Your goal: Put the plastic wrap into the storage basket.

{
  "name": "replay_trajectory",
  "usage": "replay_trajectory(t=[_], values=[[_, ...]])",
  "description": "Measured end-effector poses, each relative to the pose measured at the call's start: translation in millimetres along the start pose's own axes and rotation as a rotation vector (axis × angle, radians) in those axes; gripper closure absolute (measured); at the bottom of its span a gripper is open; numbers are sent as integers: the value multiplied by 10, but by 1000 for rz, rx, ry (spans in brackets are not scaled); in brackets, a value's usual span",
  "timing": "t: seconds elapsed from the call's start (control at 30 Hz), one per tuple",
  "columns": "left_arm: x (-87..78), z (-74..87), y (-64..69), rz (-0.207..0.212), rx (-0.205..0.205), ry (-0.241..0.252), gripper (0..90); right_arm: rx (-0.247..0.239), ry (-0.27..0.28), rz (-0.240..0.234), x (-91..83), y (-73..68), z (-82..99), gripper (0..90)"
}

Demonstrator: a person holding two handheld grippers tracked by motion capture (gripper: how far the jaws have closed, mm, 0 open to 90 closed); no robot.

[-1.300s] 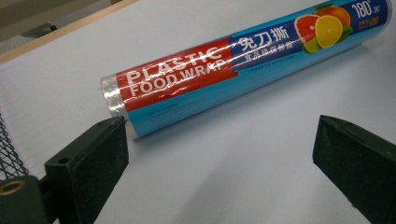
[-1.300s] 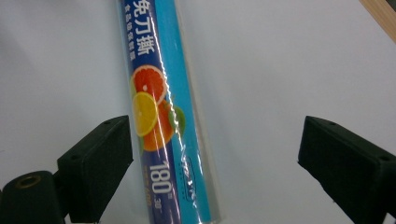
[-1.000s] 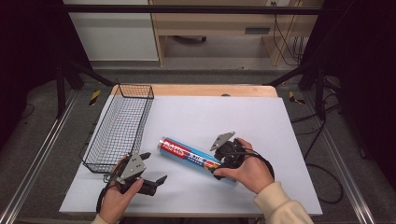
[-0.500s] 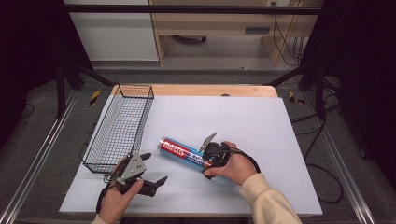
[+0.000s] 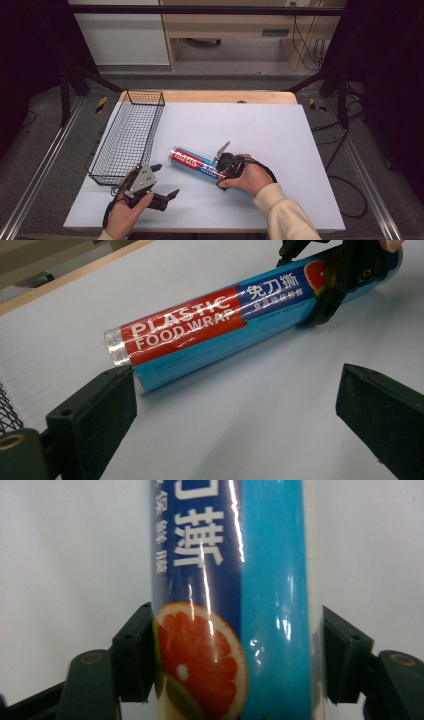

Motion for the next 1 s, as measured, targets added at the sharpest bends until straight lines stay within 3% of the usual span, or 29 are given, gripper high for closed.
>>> replay_trajectory(t=[0.23, 0.3, 0.4, 0.43, 0.47, 0.5, 0.6, 0.63, 0.67, 0.7, 0.73, 0.87, 1.0], values=[[-20, -30, 13, -6, 26, 14, 31, -44, 22, 53, -54, -22, 12, 320], [-9, -111, 44, -22, 81, 20, 32, -55, 53, 57, -160, 0, 30, 319], [4, -190, 56, -5, 113, 23, 32, -62, 54, 81, -283, 17, 53, 320], [16, -235, 49, -1, 138, 17, 32, -84, 50, 99, -379, 34, 74, 319], [43, -336, 15, -2, 215, 2, 32, -91, 45, 105, -434, 39, 86, 319], [43, -336, 15, -2, 215, 2, 32, -106, 38, 112, -487, 48, 99, 320], [99, -520, -34, -6, 301, -8, 32, -123, 31, 126, -586, 65, 119, 319], [128, -660, -54, -17, 367, -4, 36, -151, 26, 138, -693, 93, 129, 319], [148, -719, -52, -15, 392, -5, 36, -157, 24, 142, -727, 101, 130, 319], [148, -719, -52, -15, 392, -5, 36, -157, 24, 142, -727, 101, 130, 319], [175, -780, -57, -9, 428, -1, 36, -172, 20, 150, -773, 112, 130, 319], [284, -904, -24, 13, 505, -17, 37, -200, 26, 177, -937, 159, 121, 320], [427, -1060, 21, 30, 535, -14, 38, -218, 19, 180, -1014, 192, 121, 319]])
Point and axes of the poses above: each handheld gripper's, and its own axes: x roughly forward along the jaws, z roughly out of its underside, y roughly to its right, the point moved 7 cm from there along x, roughly forward along the jaws, and after that the axes turned 8 degrees about -z, right-handed, at the moved point
